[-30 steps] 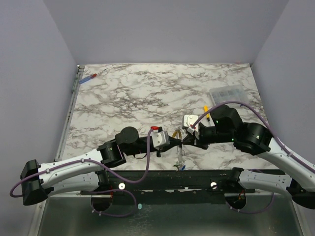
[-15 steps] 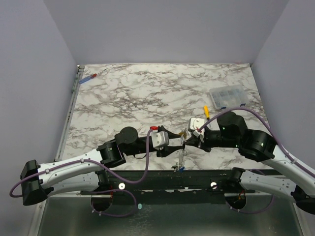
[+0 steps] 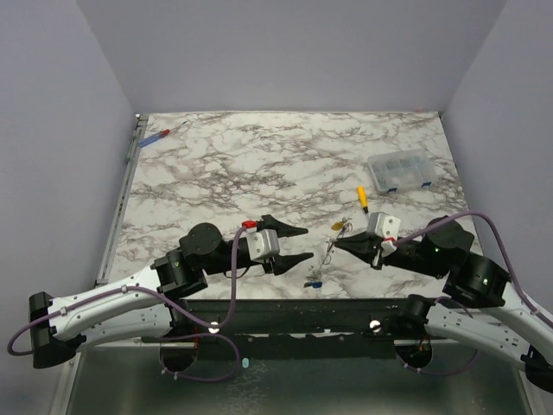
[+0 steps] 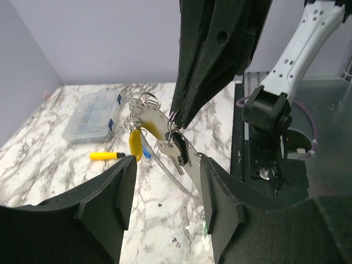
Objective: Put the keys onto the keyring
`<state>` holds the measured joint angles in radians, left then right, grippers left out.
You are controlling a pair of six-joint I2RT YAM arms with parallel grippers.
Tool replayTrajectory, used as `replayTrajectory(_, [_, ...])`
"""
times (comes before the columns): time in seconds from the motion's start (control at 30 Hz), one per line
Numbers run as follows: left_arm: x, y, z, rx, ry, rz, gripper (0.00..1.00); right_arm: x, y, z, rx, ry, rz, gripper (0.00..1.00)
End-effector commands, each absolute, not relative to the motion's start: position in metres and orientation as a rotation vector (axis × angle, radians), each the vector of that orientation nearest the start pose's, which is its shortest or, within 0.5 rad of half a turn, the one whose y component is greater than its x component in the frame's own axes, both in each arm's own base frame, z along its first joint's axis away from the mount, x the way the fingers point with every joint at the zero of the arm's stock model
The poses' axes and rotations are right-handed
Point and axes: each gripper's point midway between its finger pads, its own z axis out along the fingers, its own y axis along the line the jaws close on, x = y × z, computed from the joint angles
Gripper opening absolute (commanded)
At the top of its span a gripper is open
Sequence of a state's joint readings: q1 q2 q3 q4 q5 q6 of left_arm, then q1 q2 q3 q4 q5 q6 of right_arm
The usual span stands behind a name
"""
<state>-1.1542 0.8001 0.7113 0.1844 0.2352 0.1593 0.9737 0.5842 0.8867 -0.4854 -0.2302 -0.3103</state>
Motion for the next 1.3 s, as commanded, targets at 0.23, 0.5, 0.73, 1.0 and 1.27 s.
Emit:
replayTrajectory(0.23, [0.097, -0.334, 0.347, 1.094, 1.025, -1.041, 0.47, 0.098, 0.238, 0.347, -1.144, 1.1, 0.848, 0.01])
replayTrajectory(0.5, [0.095, -0.344, 0.346, 1.111, 1.013, -1.07, 0.4, 0.087, 0.241, 0.348, -1.177, 1.078, 0.904, 0.01])
replayTrajectory(0.73, [0.093, -0.347, 0.346, 1.112, 1.001, -1.091, 0.34, 0.085, 0.244, 0.344, -1.195, 1.091, 0.918, 0.01])
replayTrajectory(1.0, [0.091, -0.348, 0.341, 1.12, 1.012, -1.106, 0.35, 0.091, 0.244, 0.344, -1.176, 1.104, 0.9, 0.01])
replayTrajectory(1.27, [0.089, -0.352, 0.338, 1.135, 1.014, -1.122, 0.37, 0.093, 0.245, 0.345, -1.174, 1.109, 0.893, 0.01])
